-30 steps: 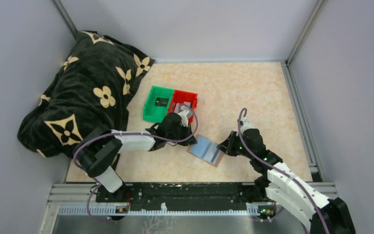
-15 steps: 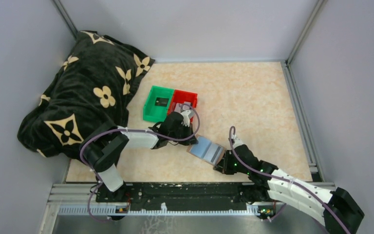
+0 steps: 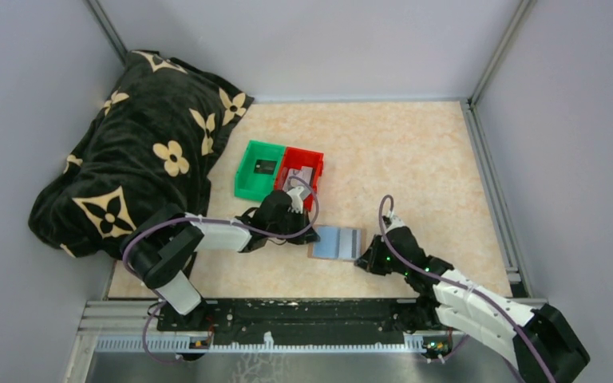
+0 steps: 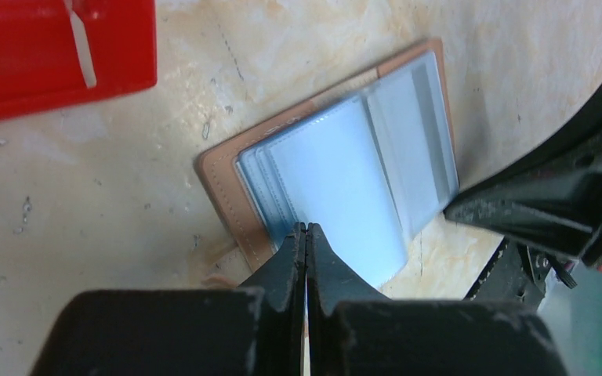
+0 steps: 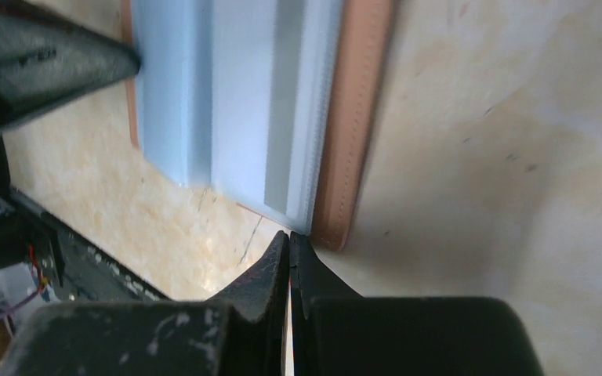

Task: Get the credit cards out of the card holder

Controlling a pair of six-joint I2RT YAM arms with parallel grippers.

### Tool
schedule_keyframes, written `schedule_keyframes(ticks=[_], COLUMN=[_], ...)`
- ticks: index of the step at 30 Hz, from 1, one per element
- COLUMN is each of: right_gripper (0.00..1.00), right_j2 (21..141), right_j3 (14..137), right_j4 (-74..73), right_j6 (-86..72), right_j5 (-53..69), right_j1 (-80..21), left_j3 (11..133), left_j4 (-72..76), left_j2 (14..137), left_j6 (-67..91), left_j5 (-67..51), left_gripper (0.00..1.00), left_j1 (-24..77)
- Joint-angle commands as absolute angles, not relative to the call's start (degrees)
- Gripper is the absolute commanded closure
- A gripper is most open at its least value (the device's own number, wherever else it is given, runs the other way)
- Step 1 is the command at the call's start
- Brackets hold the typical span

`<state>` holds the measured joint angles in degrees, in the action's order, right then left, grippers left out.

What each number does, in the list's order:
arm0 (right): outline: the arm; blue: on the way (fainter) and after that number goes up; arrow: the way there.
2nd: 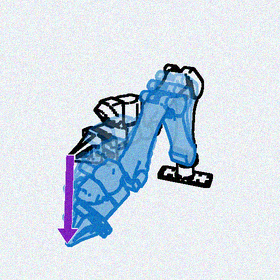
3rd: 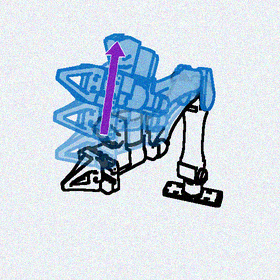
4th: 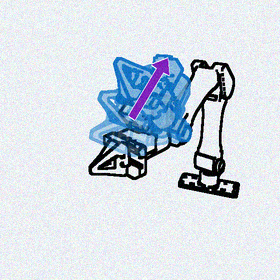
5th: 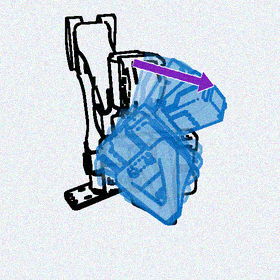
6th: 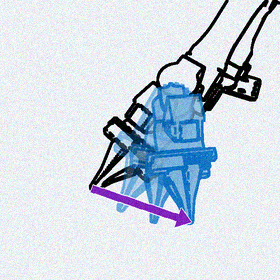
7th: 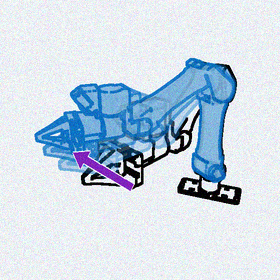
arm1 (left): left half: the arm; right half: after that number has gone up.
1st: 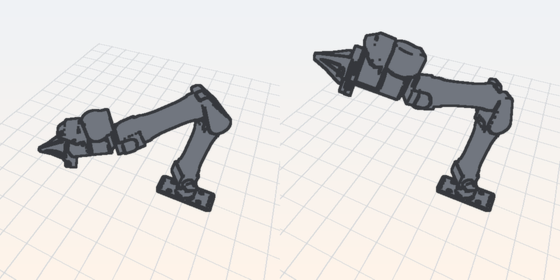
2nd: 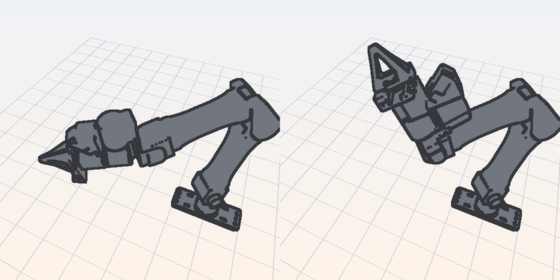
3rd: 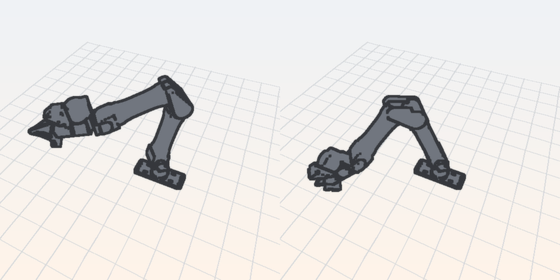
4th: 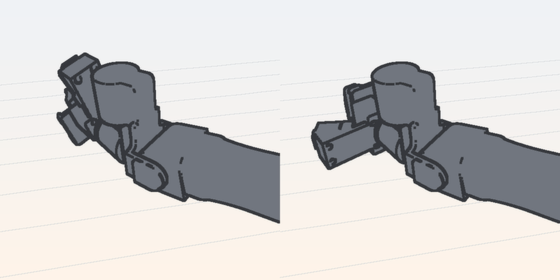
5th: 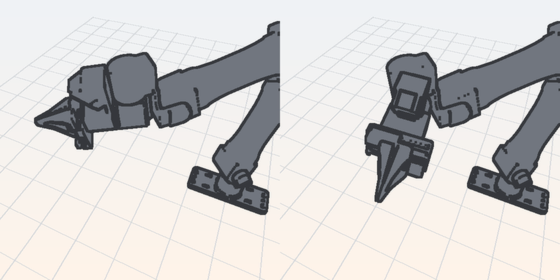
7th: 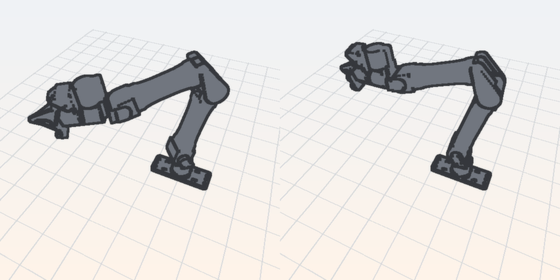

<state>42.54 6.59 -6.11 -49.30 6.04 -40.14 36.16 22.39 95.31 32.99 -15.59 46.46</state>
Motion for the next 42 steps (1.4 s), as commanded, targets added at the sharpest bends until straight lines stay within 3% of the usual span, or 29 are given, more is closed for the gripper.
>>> schedule_keyframes(ticks=[1, 15, 18, 23, 32, 42], right_gripper=[1.00, 0.99, 0.84, 0.76, 0.74, 0.68], right_j2=[45.43, 40.82, 44.88, 49.93, 53.52, 54.48], right_j3=[9.12, 17.12, 17.22, 18.09, 18.88, 18.24], right_j4=[-7.77, -11.20, -7.10, -2.98, -0.27, -0.18], right_j6=[-42.08, -38.18, -38.37, -37.63, -36.84, -35.43], right_j5=[6.89, 8.36, 8.62, 7.80, 7.96, 8.01], right_j1=[-34.06, -32.96, -33.00, -32.12, -31.39, -29.86], left_j3=[33.16, 36.27, 38.62, 41.45, 41.27, 38.70], left_j4=[20.27, 20.04, 19.45, 20.86, 24.15, 25.66], left_j2=[93.89, 89.56, 89.67, 92.04, 98.93, 100.76], left_j6=[33.31, 34.19, 33.85, 34.01, 35.07, 35.51], left_j5=[-15.27, -18.06, -18.81, -20.57, -22.19, -22.71], left_gripper=[1.00, 1.00, 0.89, 0.78, 0.94, 0.97], left_j1=[46.14, 46.10, 46.14, 46.22, 46.67, 46.74])
